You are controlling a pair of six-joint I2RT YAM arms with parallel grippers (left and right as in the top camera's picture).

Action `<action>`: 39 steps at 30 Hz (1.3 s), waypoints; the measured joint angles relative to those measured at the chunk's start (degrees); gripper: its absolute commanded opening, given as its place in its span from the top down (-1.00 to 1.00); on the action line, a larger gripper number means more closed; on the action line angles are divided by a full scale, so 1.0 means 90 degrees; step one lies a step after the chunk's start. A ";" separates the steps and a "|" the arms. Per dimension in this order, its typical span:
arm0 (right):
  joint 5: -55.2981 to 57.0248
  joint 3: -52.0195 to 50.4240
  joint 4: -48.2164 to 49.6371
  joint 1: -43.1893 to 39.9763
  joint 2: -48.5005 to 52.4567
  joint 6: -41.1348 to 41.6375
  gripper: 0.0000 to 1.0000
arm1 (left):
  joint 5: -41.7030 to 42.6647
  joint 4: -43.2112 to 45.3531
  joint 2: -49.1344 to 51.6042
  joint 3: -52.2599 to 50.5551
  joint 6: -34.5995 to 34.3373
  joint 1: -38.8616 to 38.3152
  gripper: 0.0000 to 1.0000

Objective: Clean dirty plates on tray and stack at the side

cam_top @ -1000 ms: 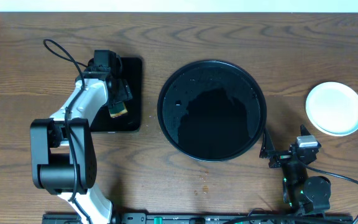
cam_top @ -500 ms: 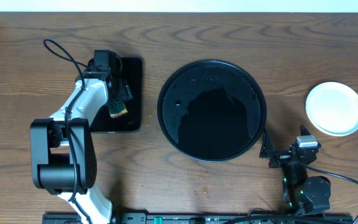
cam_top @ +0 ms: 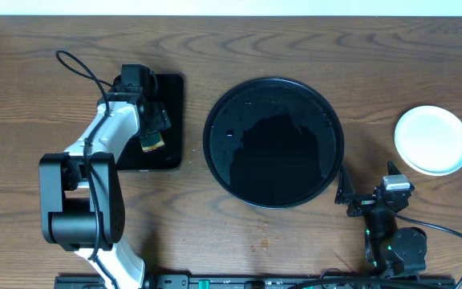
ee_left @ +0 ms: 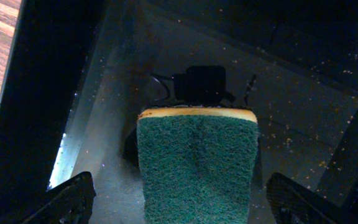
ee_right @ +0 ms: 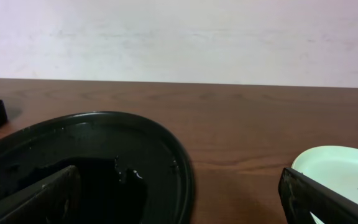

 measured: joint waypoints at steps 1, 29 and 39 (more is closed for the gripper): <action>0.0000 0.0000 0.0000 0.0000 0.0000 -0.0002 -0.99 | 0.0000 0.0000 0.0000 0.0000 0.0000 0.0000 -0.77; 0.0007 0.0000 -0.0002 0.0000 0.0000 -0.0002 -0.98 | -0.0010 -0.0313 -0.3592 -0.0080 0.0010 -0.0007 -0.77; 0.0022 0.0000 0.0000 0.0000 0.0000 0.0000 -0.99 | -0.0151 -0.0376 -0.6438 -0.0080 0.0119 -0.0007 -0.77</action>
